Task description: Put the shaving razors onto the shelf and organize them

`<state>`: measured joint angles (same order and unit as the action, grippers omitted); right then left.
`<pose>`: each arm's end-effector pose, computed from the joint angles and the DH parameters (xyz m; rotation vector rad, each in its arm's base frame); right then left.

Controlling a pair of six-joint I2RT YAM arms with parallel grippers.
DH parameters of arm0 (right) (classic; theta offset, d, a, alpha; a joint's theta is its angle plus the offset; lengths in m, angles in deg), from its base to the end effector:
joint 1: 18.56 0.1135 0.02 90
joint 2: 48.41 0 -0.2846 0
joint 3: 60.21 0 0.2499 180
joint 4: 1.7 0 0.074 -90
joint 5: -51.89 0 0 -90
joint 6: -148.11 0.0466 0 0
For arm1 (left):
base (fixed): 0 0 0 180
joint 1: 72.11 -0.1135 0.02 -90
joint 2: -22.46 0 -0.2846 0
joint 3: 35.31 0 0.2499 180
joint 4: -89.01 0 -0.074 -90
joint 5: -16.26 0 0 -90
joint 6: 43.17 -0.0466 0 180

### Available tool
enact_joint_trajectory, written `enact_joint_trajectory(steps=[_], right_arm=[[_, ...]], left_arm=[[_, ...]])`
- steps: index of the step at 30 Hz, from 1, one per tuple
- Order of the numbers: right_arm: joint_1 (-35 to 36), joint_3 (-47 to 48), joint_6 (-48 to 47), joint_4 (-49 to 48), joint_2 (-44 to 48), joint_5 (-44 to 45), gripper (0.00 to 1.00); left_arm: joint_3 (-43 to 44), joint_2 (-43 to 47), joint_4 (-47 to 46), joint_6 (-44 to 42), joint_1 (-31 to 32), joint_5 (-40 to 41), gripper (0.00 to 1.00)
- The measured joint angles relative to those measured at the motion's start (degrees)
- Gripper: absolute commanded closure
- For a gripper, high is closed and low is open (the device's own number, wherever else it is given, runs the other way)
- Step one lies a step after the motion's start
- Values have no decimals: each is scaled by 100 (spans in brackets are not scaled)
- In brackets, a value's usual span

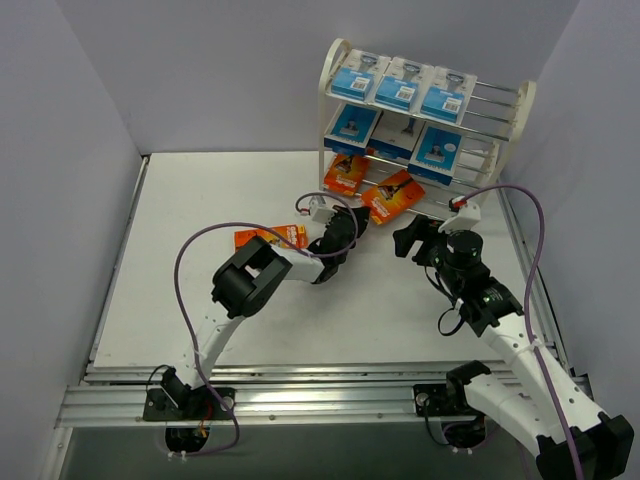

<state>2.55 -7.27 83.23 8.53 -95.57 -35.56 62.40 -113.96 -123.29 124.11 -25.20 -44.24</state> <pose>0.1829 0.0684 0.3380 0.0934 1.6778 0.5758 0.3822 -0.3750 0.1406 -0.8643 1.5966 -1.1784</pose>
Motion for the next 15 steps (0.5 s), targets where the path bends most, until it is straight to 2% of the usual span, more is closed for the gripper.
enact_joint_trajectory(steps=[3, 5, 9, 12, 15], right_arm=[[2, 0, 9, 0, 17, 2, 26], [13, -2, 11, 0, 28, 2, 26], [35, -4, 9, 0, 46, 2, 26], [35, -7, 9, 0, 55, 2, 26], [35, -7, 9, -2, 57, 2, 26]], left_arm=[[79, -90, -35, 0, 44, 44, 76], [109, -138, -33, -9, 68, 55, 66], [129, -153, -33, -61, 101, 50, 52], [155, -153, -35, -114, 103, 22, 46], [155, -153, -35, -129, 103, -22, 44]])
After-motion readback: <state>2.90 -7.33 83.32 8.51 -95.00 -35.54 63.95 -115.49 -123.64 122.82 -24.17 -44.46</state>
